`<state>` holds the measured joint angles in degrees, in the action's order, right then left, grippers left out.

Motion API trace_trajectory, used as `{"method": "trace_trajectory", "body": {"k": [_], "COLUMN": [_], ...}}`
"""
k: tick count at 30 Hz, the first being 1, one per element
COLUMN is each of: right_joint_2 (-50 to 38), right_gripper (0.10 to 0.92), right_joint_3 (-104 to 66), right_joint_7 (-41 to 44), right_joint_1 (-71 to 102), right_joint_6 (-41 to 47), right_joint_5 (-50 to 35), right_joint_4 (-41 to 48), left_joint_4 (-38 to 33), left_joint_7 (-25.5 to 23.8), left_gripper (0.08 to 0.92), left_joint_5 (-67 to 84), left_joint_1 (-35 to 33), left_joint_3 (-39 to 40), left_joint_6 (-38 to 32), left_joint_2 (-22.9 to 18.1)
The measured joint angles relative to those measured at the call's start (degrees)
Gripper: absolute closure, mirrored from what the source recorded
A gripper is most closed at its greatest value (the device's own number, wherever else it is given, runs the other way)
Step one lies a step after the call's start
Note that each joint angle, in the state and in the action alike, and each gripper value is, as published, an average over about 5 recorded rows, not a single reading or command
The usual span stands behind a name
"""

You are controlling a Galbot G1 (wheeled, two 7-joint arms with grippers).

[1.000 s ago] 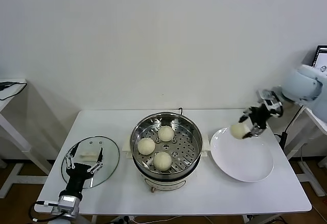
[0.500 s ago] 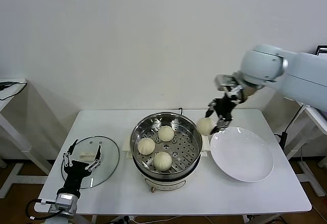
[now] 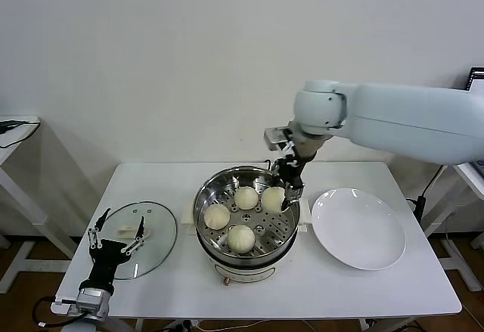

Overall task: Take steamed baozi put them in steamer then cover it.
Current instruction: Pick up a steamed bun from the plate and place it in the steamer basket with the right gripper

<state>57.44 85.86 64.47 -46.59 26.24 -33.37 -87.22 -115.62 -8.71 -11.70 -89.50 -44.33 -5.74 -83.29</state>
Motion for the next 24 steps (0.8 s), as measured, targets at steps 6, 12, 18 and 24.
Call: {"method": "trace_trajectory", "body": {"k": [6,12,18,24], "right_joint_2": [1.8,3.0,3.8,4.2], "right_gripper": [0.355,0.355,0.355,0.355], "right_joint_3": [-0.1,-0.7,-1.6,-2.3], "right_joint_7": [0.0,-0.2,-0.4,-0.3], "right_joint_1": [2.8,5.3,7.5,9.3], "right_joint_6": [0.1,0.3,0.4,0.4], "right_joint_5": [2.3,4.0,5.4,6.7], "right_joint_4": [1.8,3.1,4.3,5.2], "left_joint_4": [0.3,0.5,0.7,1.0], "left_joint_7": [-0.1,-0.2,-0.2,-0.2], "left_gripper": [0.177,0.177,0.177,0.177], "left_joint_5": [0.2,0.3,0.4,0.5], "left_joint_1": [0.0,0.1,0.1,0.2], "left_joint_3": [-0.2,-0.3,-0.6,-0.8], "left_joint_6": [0.0,-0.1,-0.2,-0.3], "left_joint_2": [0.1,0.1,0.1,0.0]}}
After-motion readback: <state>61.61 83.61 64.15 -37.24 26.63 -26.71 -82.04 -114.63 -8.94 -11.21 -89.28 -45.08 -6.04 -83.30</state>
